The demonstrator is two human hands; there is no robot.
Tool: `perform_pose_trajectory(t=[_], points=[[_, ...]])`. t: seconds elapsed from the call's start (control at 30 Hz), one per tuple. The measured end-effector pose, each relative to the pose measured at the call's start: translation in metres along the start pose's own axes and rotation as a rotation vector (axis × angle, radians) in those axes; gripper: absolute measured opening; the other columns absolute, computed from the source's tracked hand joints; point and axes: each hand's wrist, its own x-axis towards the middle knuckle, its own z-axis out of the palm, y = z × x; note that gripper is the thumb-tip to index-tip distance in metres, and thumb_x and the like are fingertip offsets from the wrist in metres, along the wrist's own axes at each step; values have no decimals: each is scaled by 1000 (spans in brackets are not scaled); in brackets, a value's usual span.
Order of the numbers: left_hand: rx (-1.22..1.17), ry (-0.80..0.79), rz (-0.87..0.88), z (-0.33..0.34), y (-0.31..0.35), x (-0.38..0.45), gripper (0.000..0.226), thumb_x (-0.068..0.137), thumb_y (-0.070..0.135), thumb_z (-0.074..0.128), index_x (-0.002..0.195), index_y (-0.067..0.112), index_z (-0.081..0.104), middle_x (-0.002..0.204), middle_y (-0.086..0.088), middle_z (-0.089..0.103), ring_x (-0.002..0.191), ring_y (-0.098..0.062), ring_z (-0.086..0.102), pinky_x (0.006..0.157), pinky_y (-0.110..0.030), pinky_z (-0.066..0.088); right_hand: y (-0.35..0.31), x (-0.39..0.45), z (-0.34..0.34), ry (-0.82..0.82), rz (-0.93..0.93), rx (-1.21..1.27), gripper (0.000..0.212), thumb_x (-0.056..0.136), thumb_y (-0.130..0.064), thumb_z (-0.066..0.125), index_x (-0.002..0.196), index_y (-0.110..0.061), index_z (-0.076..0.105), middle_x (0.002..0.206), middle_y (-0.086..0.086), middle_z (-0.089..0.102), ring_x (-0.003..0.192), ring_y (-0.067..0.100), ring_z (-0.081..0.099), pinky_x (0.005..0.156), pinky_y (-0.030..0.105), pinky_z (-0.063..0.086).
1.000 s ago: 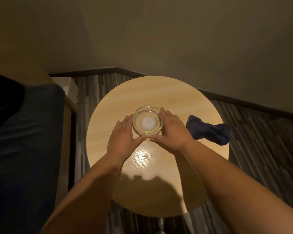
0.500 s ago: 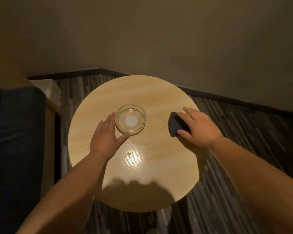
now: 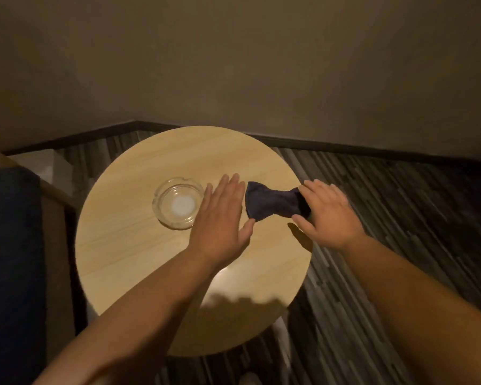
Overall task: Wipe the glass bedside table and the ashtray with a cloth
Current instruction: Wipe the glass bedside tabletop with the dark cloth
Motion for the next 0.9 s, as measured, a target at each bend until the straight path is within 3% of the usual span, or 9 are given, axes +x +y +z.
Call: perform_pose_trajectory(t=[0.1, 0.17, 0.27, 0.33, 0.4, 0.63, 0.77, 0.83, 0.9], points=[[81, -99, 116, 26, 40, 39, 70, 93, 49, 48, 150, 20, 19, 160, -4, 16, 148, -24, 6, 120, -47, 9, 27, -16, 5, -34, 65, -20, 69, 92, -58, 35, 148, -20, 24, 156, 3, 27, 145, 20, 16, 119, 44, 8], [143, -167, 216, 45, 53, 59, 63, 92, 49, 51, 144, 19, 31, 154, -7, 29, 143, -28, 22, 117, -47, 20, 46, -28, 9, -42, 83, -15, 71, 91, -59, 31, 149, -18, 25, 156, 4, 26, 145, 20, 14, 119, 43, 7], [194, -184, 264, 62, 58, 76, 38, 90, 44, 53, 118, 20, 48, 116, -6, 57, 103, -25, 52, 86, -42, 46, 68, -46, 16, -51, 110, 4, 69, 92, -57, 34, 148, -17, 26, 156, 5, 26, 145, 20, 14, 119, 43, 6], [239, -173, 246, 66, 56, 80, 33, 93, 44, 51, 112, 17, 51, 103, -6, 59, 90, -26, 53, 75, -42, 46, 77, -55, 22, -48, 117, 16, 71, 91, -59, 29, 147, -16, 28, 155, 6, 27, 145, 21, 16, 119, 44, 8], [261, -199, 244, 65, 53, 81, 31, 95, 42, 49, 110, 15, 53, 101, -8, 58, 88, -27, 53, 74, -42, 45, 80, -59, 24, -37, 116, 47, 74, 87, -59, 22, 146, -15, 31, 155, 8, 29, 144, 23, 18, 118, 45, 9], [147, -256, 205, 34, 52, 75, 17, 98, 26, 48, 105, 12, 55, 99, -8, 56, 85, -26, 53, 70, -39, 46, 60, -43, 10, 0, 47, 114, 61, 95, -50, 37, 148, -21, 26, 158, 3, 19, 146, 20, 9, 119, 42, 2], [232, -203, 168, -9, 40, 54, 12, 88, 16, 65, 95, 8, 58, 86, -12, 56, 75, -32, 55, 58, -41, 47, 34, -28, -19, 3, -26, 97, 63, 95, -52, 37, 148, -21, 25, 158, 3, 20, 147, 21, 8, 119, 43, 4], [310, -188, 129, -41, 22, 42, 19, 78, 11, 75, 87, 7, 58, 76, -13, 56, 65, -33, 54, 48, -38, 42, 13, -16, -39, 3, -71, 85, 62, 95, -54, 36, 147, -22, 26, 158, 3, 21, 146, 22, 9, 119, 45, 6], [360, -166, 65, -78, 4, 25, 20, 75, 12, 76, 84, 9, 58, 73, -12, 56, 63, -31, 54, 47, -35, 37, -19, -3, -59, 8, -127, 72, 62, 95, -57, 33, 147, -24, 26, 158, 1, 20, 146, 22, 10, 119, 45, 6]])
